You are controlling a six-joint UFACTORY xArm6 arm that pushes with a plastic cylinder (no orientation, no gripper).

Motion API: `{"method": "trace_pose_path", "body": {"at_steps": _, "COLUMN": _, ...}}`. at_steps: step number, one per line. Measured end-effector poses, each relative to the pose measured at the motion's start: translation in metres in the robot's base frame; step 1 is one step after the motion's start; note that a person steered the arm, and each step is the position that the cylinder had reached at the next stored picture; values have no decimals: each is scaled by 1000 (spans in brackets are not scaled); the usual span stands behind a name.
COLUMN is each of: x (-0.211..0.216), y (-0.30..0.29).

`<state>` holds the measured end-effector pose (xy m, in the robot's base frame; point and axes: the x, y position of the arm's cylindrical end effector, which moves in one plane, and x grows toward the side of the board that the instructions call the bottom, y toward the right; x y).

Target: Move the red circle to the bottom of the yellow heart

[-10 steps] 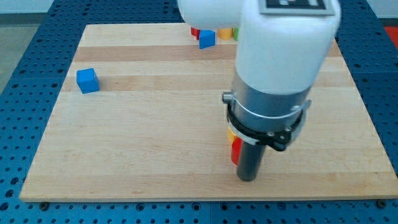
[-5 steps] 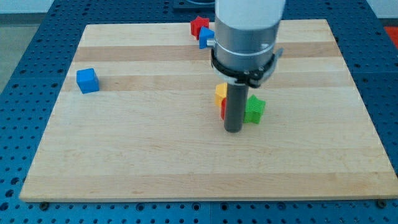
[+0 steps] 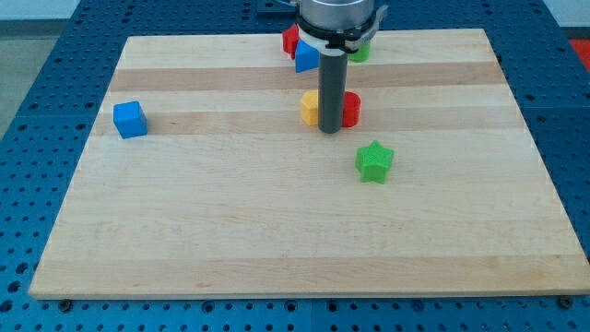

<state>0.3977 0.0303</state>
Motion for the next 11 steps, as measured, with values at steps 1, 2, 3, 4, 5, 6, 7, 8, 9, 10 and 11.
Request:
{"method": "trace_pose_path", "body": {"at_steps": 1, "x": 0, "y": 6}}
{"method": "trace_pose_path", "body": {"at_steps": 2, "x": 0, "y": 27}}
{"method": "trace_pose_path", "body": {"at_steps": 3, "x": -2, "y": 65}}
{"method": "trace_pose_path", "body": {"at_steps": 4, "x": -24, "y": 71}}
{"method": "trace_pose_path", "body": {"at_steps": 5, "x": -41, "y": 52}}
{"method": "trace_pose_path", "body": {"at_steps": 6, "x": -39, "y": 26}}
{"method": "trace_pose_path", "body": {"at_steps": 7, "x": -33, "y": 12}}
{"method": "trace_pose_path", "body": {"at_steps": 8, "x": -29, "y": 2}}
{"method": "trace_pose_path", "body": {"at_steps": 9, "x": -36, "y": -20}}
{"method": "trace_pose_path", "body": {"at_steps": 10, "x": -59, "y": -22}}
{"method": "trace_pose_path", "body": {"at_steps": 11, "x": -87, "y": -23}}
